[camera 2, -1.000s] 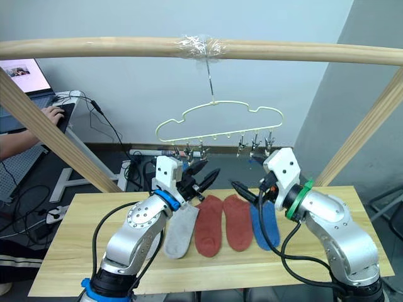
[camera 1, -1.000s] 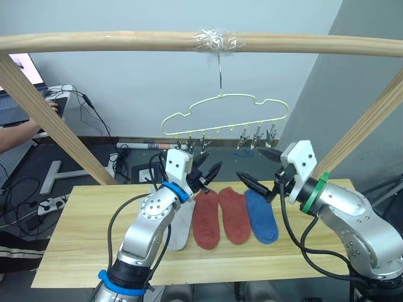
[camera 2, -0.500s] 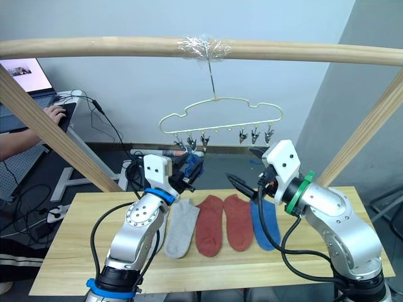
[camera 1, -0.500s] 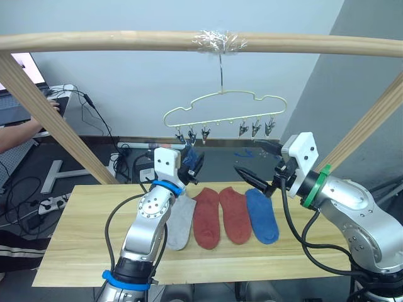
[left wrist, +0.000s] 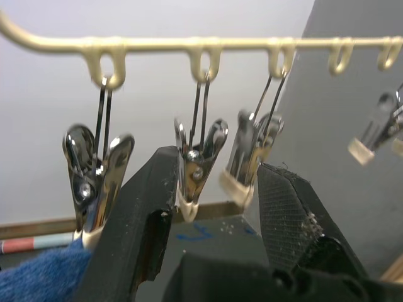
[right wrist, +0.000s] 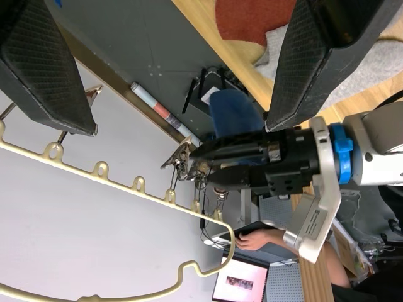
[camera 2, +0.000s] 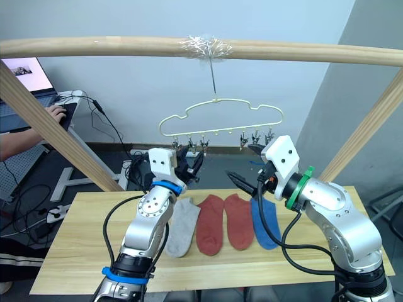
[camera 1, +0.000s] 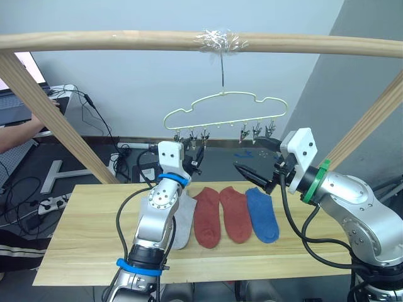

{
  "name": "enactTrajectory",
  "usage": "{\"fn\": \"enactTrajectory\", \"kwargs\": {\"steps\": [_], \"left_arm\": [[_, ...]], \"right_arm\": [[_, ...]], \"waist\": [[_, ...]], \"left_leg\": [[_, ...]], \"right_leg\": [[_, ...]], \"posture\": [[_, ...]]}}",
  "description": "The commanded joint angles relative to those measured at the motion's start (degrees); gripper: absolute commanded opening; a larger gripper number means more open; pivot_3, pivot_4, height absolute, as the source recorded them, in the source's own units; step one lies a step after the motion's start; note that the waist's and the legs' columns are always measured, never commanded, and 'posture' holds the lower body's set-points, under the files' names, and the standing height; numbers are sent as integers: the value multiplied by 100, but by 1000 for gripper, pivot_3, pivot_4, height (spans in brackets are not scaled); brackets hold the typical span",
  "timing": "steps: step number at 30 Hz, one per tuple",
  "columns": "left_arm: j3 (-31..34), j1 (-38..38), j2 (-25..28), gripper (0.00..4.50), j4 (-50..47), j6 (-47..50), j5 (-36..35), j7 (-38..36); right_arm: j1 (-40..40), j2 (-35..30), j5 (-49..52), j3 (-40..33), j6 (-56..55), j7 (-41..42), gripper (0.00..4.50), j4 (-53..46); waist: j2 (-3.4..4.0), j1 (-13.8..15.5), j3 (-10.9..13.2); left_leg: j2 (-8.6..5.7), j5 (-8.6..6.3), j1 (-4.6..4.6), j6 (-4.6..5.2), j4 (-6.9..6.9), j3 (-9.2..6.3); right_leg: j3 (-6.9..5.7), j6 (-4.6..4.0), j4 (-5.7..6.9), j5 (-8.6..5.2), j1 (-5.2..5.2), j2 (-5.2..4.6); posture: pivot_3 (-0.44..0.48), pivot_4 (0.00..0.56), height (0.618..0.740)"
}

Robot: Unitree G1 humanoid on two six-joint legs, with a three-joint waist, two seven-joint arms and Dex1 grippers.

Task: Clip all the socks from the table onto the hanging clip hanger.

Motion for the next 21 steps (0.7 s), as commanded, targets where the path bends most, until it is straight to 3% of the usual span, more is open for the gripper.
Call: {"fn": "enactTrajectory", "kwargs": {"steps": [1, 21], "left_arm": [[47, -125, -61, 2231, -10, -173, 136, 157], [9, -280, -235, 2231, 239, -314, 542, 577]], "right_arm": [[-105, -107, 78, -143, -5, -39, 4500, -214], [-89, -234, 348, -313, 148, -202, 4500, -147]], "waist": [[0, 0, 0], [0, -3, 0]], "left_leg": [[0, 0, 0, 0, 2, 0], [-1, 1, -1, 1, 5, 2]], "right_leg": [[0, 1, 0, 1, 1, 0], [2, 3, 1, 6, 1, 1]], "posture": [[85, 132, 740], [68, 139, 740]]}}
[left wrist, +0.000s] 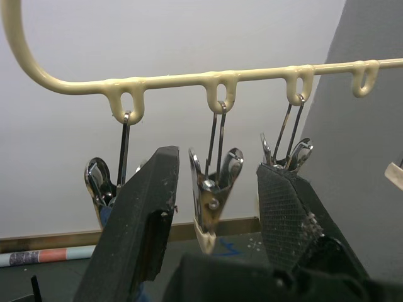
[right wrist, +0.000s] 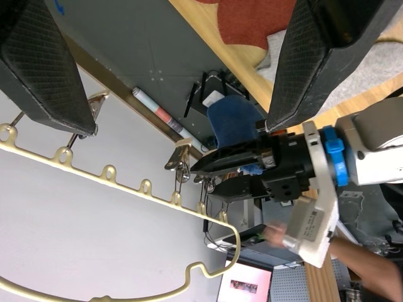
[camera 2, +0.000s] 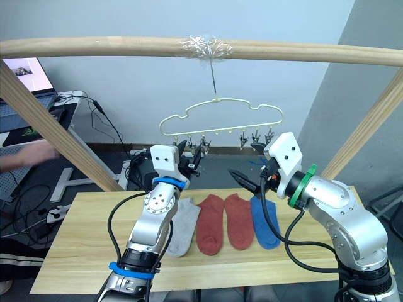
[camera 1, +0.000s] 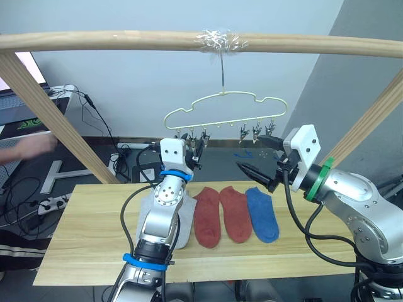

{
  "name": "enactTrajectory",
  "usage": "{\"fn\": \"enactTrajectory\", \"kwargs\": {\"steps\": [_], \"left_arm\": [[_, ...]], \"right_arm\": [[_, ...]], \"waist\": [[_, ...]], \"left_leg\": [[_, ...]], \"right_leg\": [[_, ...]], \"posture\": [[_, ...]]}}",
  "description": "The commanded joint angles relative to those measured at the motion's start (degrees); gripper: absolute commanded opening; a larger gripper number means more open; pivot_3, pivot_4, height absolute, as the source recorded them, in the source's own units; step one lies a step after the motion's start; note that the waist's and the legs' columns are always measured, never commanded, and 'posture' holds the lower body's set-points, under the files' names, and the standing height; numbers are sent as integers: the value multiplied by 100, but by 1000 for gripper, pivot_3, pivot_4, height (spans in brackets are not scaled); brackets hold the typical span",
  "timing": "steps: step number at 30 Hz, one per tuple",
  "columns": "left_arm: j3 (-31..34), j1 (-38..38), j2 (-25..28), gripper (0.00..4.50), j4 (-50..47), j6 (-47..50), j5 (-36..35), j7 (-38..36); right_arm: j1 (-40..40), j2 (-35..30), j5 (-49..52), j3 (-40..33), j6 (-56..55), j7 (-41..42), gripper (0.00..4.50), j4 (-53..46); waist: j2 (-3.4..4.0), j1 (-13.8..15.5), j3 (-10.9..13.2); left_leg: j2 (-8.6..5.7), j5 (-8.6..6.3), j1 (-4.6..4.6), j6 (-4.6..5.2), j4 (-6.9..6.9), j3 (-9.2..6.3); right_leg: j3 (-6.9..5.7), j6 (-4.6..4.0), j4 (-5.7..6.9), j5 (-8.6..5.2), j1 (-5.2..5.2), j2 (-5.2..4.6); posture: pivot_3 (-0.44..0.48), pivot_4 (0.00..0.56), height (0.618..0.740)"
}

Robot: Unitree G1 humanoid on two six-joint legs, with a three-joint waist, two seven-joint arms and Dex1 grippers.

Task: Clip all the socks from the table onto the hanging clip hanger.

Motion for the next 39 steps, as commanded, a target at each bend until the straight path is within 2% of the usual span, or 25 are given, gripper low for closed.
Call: {"fn": "enactTrajectory", "kwargs": {"steps": [1, 19, 22, 25, 29, 34, 39], "left_arm": [[7, -83, -53, 2231, -69, -159, 77, 87], [56, -200, -210, 2231, 46, -206, 114, 200], [113, -193, -287, 1679, 60, -148, 57, 238], [158, -205, -346, 810, 90, -152, 27, 249], [188, -222, -343, 80, 94, -166, 12, 228], [234, -246, -336, 11, 100, -106, -163, 62], [393, -340, -296, 11, 81, 292, -739, -437]], "right_arm": [[-10, -61, 60, -193, -33, -61, 4500, -143], [-50, -111, 153, -175, -6, -101, 4500, -141], [-37, -108, 186, -191, 23, -111, 4500, -169], [-31, -113, 198, -200, 31, -113, 4500, -162], [-29, -107, 209, -201, 42, -117, 4500, -166], [-18, -99, 202, -156, 34, -141, 4500, -173], [165, -67, -33, 65, 133, -390, 4500, -141]], "waist": [[0, -2, 0], [0, -4, 0], [0, -4, 0], [0, -5, 0], [0, -6, 0], [0, -7, 0], [0, -6, 0]], "left_leg": [[0, 0, 0, 0, 0, 0], [0, 0, 0, 1, 1, 0], [0, 0, 0, 1, 1, 1], [0, 0, 0, 1, 1, 0], [0, 1, 0, 1, 2, 1], [0, 1, 1, 2, 2, 1], [0, 1, 0, 2, 3, 1]], "right_leg": [[0, 0, 0, 0, 0, 0], [0, 2, 0, 2, 0, 0], [0, 3, 0, 2, 0, 0], [0, 3, 0, 2, 0, 0], [1, 5, 0, 4, 0, 0], [1, 5, 0, 6, 0, 0], [1, 5, 0, 7, 0, 0]], "posture": [[65, 138, 740], [54, 142, 740], [52, 141, 740], [53, 142, 740], [53, 142, 740], [56, 143, 740], [58, 144, 740]]}}
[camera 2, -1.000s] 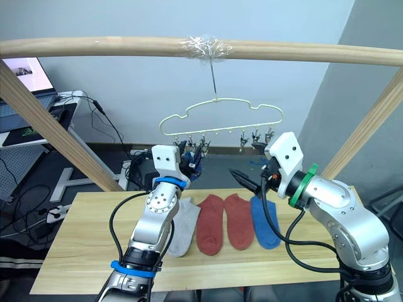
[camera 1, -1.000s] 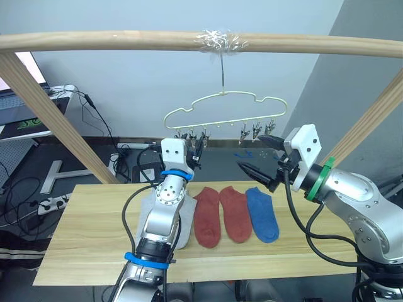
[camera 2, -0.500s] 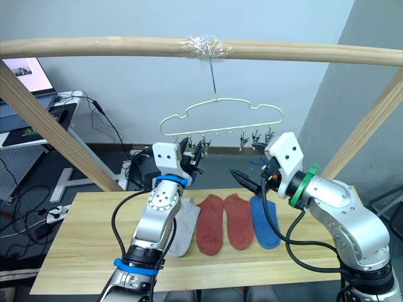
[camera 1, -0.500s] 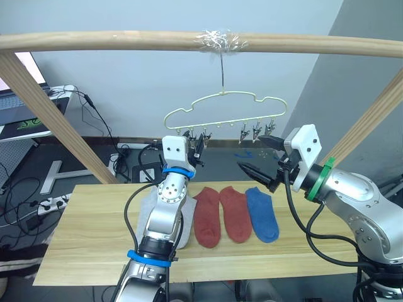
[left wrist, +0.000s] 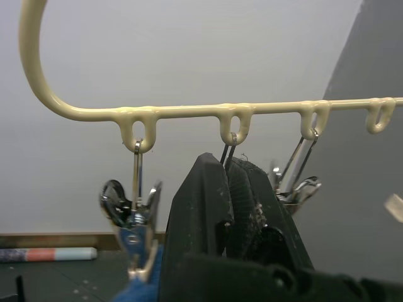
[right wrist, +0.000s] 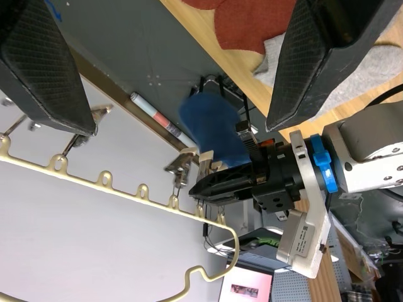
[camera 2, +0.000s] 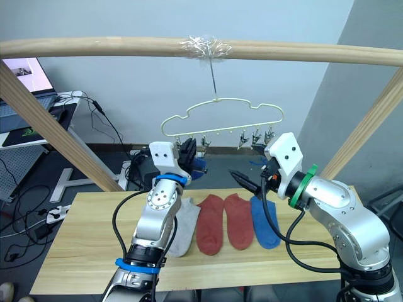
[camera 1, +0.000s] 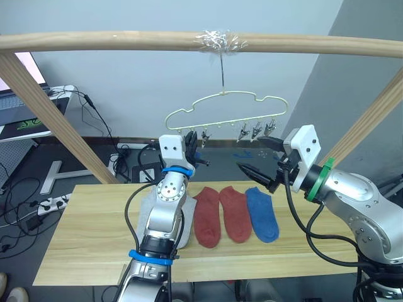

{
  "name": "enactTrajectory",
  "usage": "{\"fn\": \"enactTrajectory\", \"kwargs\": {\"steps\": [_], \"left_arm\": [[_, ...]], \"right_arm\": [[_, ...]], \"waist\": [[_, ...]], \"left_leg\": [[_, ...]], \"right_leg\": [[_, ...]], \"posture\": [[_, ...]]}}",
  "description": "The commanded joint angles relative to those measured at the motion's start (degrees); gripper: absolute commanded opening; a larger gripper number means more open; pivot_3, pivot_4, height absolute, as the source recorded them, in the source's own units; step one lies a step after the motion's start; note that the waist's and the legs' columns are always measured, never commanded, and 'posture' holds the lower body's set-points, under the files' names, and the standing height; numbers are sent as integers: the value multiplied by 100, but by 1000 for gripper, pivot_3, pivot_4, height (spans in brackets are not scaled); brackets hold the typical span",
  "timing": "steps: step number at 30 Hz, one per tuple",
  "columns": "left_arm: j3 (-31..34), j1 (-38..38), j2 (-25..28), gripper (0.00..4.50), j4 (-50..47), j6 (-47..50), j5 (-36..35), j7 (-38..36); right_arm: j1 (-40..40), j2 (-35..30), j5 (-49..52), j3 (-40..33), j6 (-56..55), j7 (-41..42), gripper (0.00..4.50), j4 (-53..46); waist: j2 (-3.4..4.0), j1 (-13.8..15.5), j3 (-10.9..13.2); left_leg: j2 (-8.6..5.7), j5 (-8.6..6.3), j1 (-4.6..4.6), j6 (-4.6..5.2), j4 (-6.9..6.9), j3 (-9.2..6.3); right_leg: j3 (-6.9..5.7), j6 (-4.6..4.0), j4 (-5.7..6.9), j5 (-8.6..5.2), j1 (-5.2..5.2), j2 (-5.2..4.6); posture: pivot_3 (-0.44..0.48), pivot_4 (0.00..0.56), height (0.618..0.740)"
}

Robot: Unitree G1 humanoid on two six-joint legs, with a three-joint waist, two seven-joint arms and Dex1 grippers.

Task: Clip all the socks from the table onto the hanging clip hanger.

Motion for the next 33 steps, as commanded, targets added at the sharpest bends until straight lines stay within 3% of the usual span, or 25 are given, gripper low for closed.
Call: {"fn": "enactTrajectory", "kwargs": {"steps": [1, 7, 11, 24, 33], "left_arm": [[198, -141, 111, 11, -94, 407, -565, -523], [425, -234, 566, 11, -174, 1095, -1176, -1218], [522, -231, 849, 11, -202, 1271, -1335, -1454], [439, -25, 903, 11, -458, 1464, -1373, -1492], [464, 38, 929, 11, -563, 1535, -1351, -1453]], "right_arm": [[353, 58, -339, 166, 159, -471, 4500, -76], [1599, 236, -1258, 775, -205, -1039, 4500, 550], [2024, 569, -1769, 991, -856, -1170, 4500, 1741], [882, 1155, -2483, 1024, -2422, -771, 4500, 5122], [385, 1541, -2494, 888, -2628, -575, 4500, 5782]], "waist": [[-1, -2, -3], [-1, -7, -6], [2, -60, -4], [3, -158, -3], [4, -151, -2]], "left_leg": [[0, 0, 0, 0, 0, 0], [1, 0, 3, 0, -1, 0], [2, 1, 18, 0, -1, 4], [7, 3, 75, 4, -8, 25], [10, 3, 75, 4, -10, 27]], "right_leg": [[0, 0, 0, 0, 1, 0], [0, 0, -1, 0, 4, 2], [5, 0, 2, 0, 12, 3], [32, -1, 0, 6, 56, 13], [32, -2, -1, 6, 56, 12]], "posture": [[58, 144, 740], [77, 150, 740], [78, 152, 740], [95, 154, 740], [95, 154, 740]]}}
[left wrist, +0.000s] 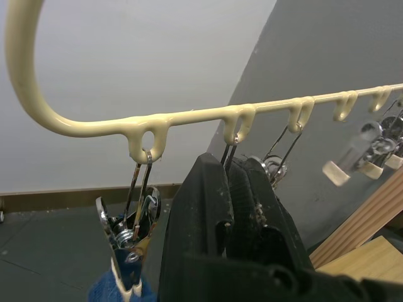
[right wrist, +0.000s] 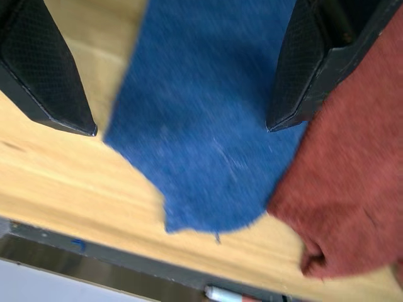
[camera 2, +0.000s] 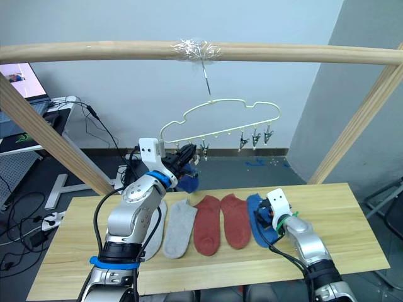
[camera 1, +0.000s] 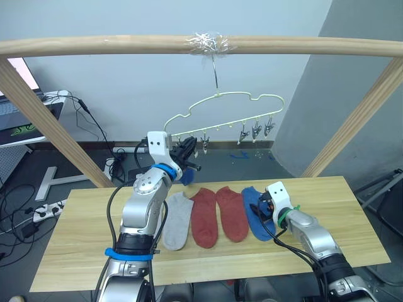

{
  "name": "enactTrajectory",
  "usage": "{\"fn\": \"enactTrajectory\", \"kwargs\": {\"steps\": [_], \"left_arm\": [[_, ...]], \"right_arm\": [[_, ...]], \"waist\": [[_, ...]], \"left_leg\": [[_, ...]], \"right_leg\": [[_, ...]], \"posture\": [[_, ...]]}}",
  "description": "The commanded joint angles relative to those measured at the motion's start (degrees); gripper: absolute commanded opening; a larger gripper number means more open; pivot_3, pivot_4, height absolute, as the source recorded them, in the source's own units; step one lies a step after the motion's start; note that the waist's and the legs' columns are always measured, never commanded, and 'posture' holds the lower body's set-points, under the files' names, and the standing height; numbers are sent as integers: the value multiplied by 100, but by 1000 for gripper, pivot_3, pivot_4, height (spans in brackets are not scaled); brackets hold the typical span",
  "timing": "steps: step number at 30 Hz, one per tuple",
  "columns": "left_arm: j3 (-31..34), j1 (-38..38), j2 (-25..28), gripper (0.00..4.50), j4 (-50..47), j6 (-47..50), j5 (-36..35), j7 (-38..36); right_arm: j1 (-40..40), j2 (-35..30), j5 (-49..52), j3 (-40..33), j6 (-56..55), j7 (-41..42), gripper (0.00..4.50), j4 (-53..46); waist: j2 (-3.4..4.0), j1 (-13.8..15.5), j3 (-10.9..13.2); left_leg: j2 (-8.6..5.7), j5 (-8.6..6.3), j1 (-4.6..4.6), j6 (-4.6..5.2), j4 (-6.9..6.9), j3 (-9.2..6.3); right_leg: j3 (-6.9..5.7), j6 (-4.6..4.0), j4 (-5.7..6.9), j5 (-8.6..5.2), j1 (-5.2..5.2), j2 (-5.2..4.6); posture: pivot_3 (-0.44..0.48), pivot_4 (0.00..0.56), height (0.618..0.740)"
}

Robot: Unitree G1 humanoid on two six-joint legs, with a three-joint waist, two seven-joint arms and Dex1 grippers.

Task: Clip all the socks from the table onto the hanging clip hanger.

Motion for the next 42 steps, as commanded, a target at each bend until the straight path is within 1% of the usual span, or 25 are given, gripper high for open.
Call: {"fn": "enactTrajectory", "kwargs": {"steps": [1, 5, 6, 9, 10, 11, 13, 15, 19, 22, 24, 27, 29, 30, 32, 34, 38, 42], "left_arm": [[1, 58, 34, 11, -53, 69, 33, 63], [-10, 48, 37, 11, -50, 67, 44, 69], [-8, 56, 47, 11, -72, 77, 39, 67], [-10, 65, 66, 11, -106, 97, 24, 52], [-12, 60, 68, 0, -103, 100, 24, 49], [-13, 52, 70, 0, -99, 103, 24, 49], [-14, 25, 72, 0, -79, 104, 23, 46], [-10, 2, 75, 0, -65, 110, 17, 44], [-10, 29, 88, 0, -83, 134, 0, 20], [46, 59, 76, 0, -115, 265, -137, -34], [107, 55, 63, 0, -140, 403, -303, -93], [443, -55, 11, 0, -162, 1241, -1119, -266], [594, -123, 25, 0, -160, 1628, -1463, -310], [787, -206, 38, 0, -113, 1959, -1790, -323], [1080, -346, 95, 0, -38, 2439, -2274, -347], [1335, -471, 128, 0, 5, 2779, -2638, -261], [1738, -672, 89, 0, 74, 3338, -3245, -9], [1937, -785, 59, 0, 80, 3667, -3625, 207]], "right_arm": [[-114, 39, -78, -82, -168, 83, 4500, 72], [-115, 101, -180, -35, -201, 166, 4500, 354], [-82, 112, -192, 14, -140, 226, 4500, 338], [-23, 113, -290, 89, -96, 280, 4500, 356], [4, 77, -352, 162, -83, 333, 4117, 379], [41, 46, -410, 227, -60, 390, 3871, 394], [145, -23, -516, 331, 31, 499, 3226, 396], [257, -90, -577, 360, 78, 533, 2510, 365], [544, -276, -580, 258, 38, 563, 1112, 84], [798, -538, -615, 266, 15, 715, 89, -359], [948, -710, -606, 264, 19, 828, 15, -660], [1241, -1073, -325, 144, 197, 1266, 15, -1751], [1316, -1134, -106, 37, 442, 1418, 15, -2246], [1315, -1098, 272, -82, 809, 1542, 15, -2719], [1195, -893, 861, -319, 1384, 1555, 15, -3452], [977, -578, 1397, -525, 1994, 1425, 15, -3891], [598, 24, 1993, -674, 2781, 1065, 15, -4205], [228, 730, 2602, -886, 3315, 683, 15, -4235]], "waist": [[0, 0, 0], [0, 0, 0], [2, -1, 1], [2, -2, 1], [2, -1, 1], [2, 0, 1], [2, 2, 1], [2, 7, 0], [2, 19, 0], [2, 23, -2], [2, 43, -2], [3, 47, -1], [5, 19, 2], [5, -8, 3], [6, -40, 5], [5, -57, 6], [3, 7, 6], [3, 42, 6]], "left_leg": [[0, 0, 0, 0, 0, 0], [0, 0, 0, 0, 0, 1], [0, 0, 0, 0, 0, 1], [1, 0, 2, 0, -1, 1], [1, 0, 2, 0, -1, 0], [1, 0, 2, 0, -1, 0], [1, 0, 3, 0, 0, 0], [1, 0, 6, 0, 0, 0], [1, 0, 8, 0, 0, 0], [-1, 0, 8, 0, 0, 1], [-1, 0, 8, 0, 1, -1], [-2, 0, 8, 0, -1, -1], [-2, 0, 4, 0, -2, -2], [0, 0, 4, 0, -2, -1], [3, 0, 5, 0, -2, -1], [14, 0, 6, 0, -1, -8], [14, 0, 1, -1, -2, -21], [10, 0, -30, -3, 0, -22]], "right_leg": [[0, 0, 0, 0, 0, 0], [0, 0, 0, 0, 0, 0], [0, 0, 0, 0, 0, 0], [0, 0, 0, 0, 0, 0], [0, 0, 1, 0, 1, 0], [0, 0, 1, 0, 1, 0], [0, 0, 0, 0, 3, 0], [0, 0, 0, 0, 7, 0], [0, 0, -1, 0, 9, 0], [1, 1, -3, 0, 11, -1], [0, 2, -5, 0, 14, -2], [0, 2, -6, 0, 13, -2], [-2, 3, -5, 0, 8, -1], [0, 3, -4, 0, 7, 2], [4, 3, -4, 0, 5, 7], [2, 3, -3, 0, 3, 20], [-6, 2, -6, 1, 3, 22], [-10, 0, -9, 1, -21, 16]], "posture": [[95, 154, 740], [95, 154, 740], [124, 162, 740], [124, 162, 740], [124, 162, 740], [124, 162, 740], [124, 160, 740], [124, 160, 740], [127, 157, 740], [127, 152, 740], [127, 152, 740], [130, 149, 740], [130, 149, 740], [129, 145, 740], [124, 142, 740], [121, 140, 740], [126, 137, 740], [129, 138, 740]]}}
